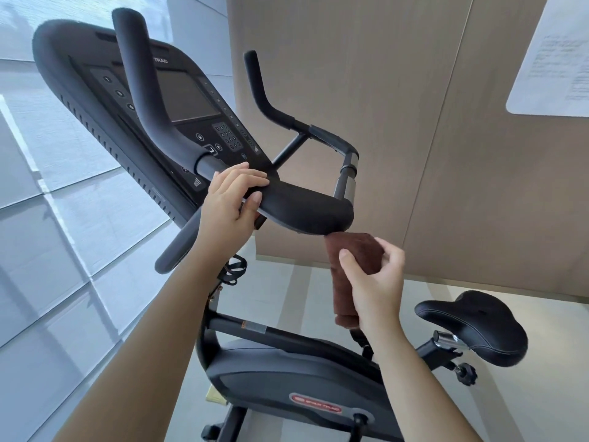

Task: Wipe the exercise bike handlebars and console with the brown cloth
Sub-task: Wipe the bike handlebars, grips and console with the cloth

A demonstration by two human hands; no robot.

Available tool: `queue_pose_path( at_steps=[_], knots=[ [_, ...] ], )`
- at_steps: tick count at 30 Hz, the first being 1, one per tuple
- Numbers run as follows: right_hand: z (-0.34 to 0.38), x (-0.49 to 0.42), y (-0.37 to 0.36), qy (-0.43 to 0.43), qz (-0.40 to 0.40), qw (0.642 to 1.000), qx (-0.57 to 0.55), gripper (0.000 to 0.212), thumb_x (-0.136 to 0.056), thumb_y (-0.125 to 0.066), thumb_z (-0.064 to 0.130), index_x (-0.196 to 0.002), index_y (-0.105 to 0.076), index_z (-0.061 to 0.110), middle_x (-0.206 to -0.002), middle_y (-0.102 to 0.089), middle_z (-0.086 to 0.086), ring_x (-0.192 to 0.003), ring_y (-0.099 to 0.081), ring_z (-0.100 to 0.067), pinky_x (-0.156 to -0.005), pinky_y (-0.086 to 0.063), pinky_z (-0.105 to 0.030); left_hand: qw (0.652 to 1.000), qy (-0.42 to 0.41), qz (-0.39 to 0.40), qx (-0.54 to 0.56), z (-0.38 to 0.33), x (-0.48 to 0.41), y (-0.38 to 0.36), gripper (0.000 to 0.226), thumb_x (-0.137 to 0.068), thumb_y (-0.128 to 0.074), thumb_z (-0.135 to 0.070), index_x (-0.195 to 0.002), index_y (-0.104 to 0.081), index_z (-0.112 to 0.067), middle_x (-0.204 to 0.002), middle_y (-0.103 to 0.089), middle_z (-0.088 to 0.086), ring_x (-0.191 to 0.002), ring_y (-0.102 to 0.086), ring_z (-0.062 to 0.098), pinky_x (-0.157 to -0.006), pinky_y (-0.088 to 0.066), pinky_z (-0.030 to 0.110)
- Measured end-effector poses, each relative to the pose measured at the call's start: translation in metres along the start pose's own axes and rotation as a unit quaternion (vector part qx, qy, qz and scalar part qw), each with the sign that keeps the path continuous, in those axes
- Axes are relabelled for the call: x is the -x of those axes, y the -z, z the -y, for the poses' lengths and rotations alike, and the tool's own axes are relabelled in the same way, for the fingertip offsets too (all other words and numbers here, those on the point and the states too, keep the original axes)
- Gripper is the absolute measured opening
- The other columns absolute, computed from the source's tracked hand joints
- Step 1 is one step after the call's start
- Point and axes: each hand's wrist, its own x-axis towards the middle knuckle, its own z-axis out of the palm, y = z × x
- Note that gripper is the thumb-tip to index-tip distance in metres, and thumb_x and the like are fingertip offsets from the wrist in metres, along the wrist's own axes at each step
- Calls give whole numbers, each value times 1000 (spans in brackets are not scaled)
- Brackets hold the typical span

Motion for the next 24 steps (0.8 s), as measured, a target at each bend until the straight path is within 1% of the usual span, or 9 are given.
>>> queue_pose_path(
  at_steps=[4, 8, 11, 12, 14, 17, 21, 23, 24],
  knots=[
    [-4, 4, -1, 34, 5, 999, 19, 47, -72, -75, 16, -98, -43, 38, -99, -59, 12, -85, -59, 8, -65, -44, -3, 999, 17, 27, 6, 0, 1, 3, 24, -87, -44, -2, -101, -63, 4, -109, -64, 17, -119, -41, 23, -100, -28, 35],
    [2, -9, 10, 76, 53, 994, 51, 49, -70, -76, 18, -99, -45, 41, -98, -56, 21, -88, -55, 12, -68, -42, -1, 998, 44, 34, -22, -8, 1, 6, 26, -87, -45, -5, -104, -63, 1, -114, -63, 13, -126, -41, 30, -104, -30, 46],
    [6, -16, 19, 109, 110, 984, 89, 51, -68, -77, 21, -106, -46, 35, -103, -55, 22, -96, -52, 9, -71, -42, 0, 996, 11, 25, -85, -20, 11, 5, 26, -87, -49, -18, -101, -64, -2, -113, -64, 9, -127, -41, 29, -101, -31, 58],
    [7, -17, 20, 118, 129, 979, 100, 52, -67, -78, 23, -106, -46, 36, -104, -55, 22, -98, -51, 9, -71, -42, 1, 995, -8, 30, -95, -26, 16, 2, 27, -87, -49, -22, -101, -64, -4, -113, -64, 7, -127, -41, 26, -102, -31, 57],
    [10, -22, 22, 124, 170, 972, 102, 53, -66, -79, 25, -103, -45, 44, -104, -55, 23, -98, -52, 9, -72, -43, -1, 995, -23, 35, -85, -36, 23, -6, 27, -88, -48, -24, -102, -64, -6, -113, -63, 6, -126, -42, 23, -104, -30, 47],
    [15, -35, 27, 124, 220, 964, 83, 54, -66, -80, 25, -103, -46, 44, -105, -58, 18, -97, -56, 3, -73, -47, -6, 997, -1, 20, -73, -45, 26, -17, 27, -88, -47, -19, -103, -63, -4, -110, -63, 8, -118, -49, 22, -102, -33, 39],
    [35, -70, 26, 137, 184, 973, 22, 50, -64, -75, 31, -104, -47, 41, -105, -60, 12, -96, -59, -1, -73, -47, -7, 995, 37, -22, -93, -48, 25, -25, 28, -88, -44, -19, -100, -64, -4, -108, -62, 4, -109, -50, 13, -109, -20, 28],
    [47, -89, 14, 163, 175, 971, 1, 49, -66, -74, 30, -108, -48, 34, -105, -60, 13, -97, -58, -1, -77, -46, -8, 994, 43, -35, -92, -49, 23, -30, 28, -88, -43, -19, -97, -64, -3, -106, -61, 4, -107, -51, 11, -108, -23, 32],
    [51, -96, 3, 177, 192, 965, 6, 49, -68, -73, 31, -110, -48, 31, -106, -60, 12, -97, -58, -3, -78, -46, -7, 994, 45, -39, -93, -50, 22, -33, 27, -88, -43, -19, -95, -63, -2, -105, -61, 4, -106, -50, 10, -107, -26, 37]
  ],
)
